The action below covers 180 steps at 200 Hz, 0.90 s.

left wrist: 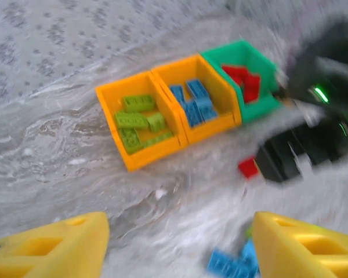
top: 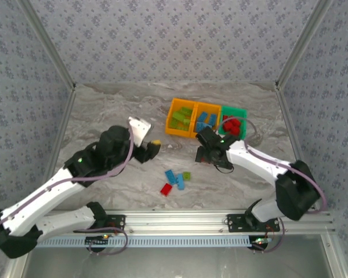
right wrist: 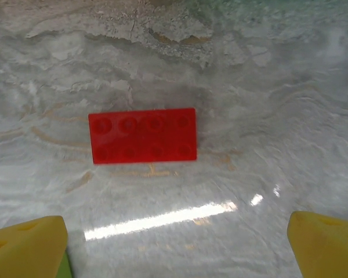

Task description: Sort the legos into containers by color

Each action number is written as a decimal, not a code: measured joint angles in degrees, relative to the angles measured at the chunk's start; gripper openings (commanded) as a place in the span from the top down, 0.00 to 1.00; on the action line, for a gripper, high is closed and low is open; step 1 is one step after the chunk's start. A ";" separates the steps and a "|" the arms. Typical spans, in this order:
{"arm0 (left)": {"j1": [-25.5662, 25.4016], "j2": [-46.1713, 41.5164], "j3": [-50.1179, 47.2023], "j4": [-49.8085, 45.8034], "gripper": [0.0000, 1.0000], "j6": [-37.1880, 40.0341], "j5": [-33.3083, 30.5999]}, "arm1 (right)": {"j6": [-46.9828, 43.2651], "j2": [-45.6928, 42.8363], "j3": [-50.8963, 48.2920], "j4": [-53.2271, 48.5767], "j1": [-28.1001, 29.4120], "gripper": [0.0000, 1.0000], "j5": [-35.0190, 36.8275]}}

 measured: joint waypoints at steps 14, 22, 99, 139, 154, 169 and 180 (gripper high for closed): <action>0.00 -4.37 -3.32 -2.58 0.21 5.73 3.39 | 0.17 3.91 0.92 1.70 -0.44 0.00 -0.11; 0.00 -6.36 -5.14 -3.41 0.18 8.41 4.79 | 0.17 6.05 1.55 2.60 -0.72 0.00 -0.20; 0.02 -4.59 -11.37 -4.39 0.01 19.71 8.44 | -0.26 17.11 4.59 8.72 -1.18 0.16 -0.68; 0.02 -4.87 -12.72 -4.42 0.01 23.56 11.54 | -0.17 15.96 3.10 10.10 -1.36 0.37 -0.33; 0.02 -5.01 -13.31 -4.46 0.01 24.79 12.98 | -0.26 14.16 1.90 10.64 -1.51 0.43 -0.31; 0.02 -5.05 -13.66 -4.44 0.01 25.55 13.99 | -0.24 10.71 0.07 10.54 -1.51 0.45 0.26; 0.02 -5.18 -13.81 -4.44 0.01 26.03 14.43 | -0.22 6.99 -1.31 10.40 -1.51 0.45 0.85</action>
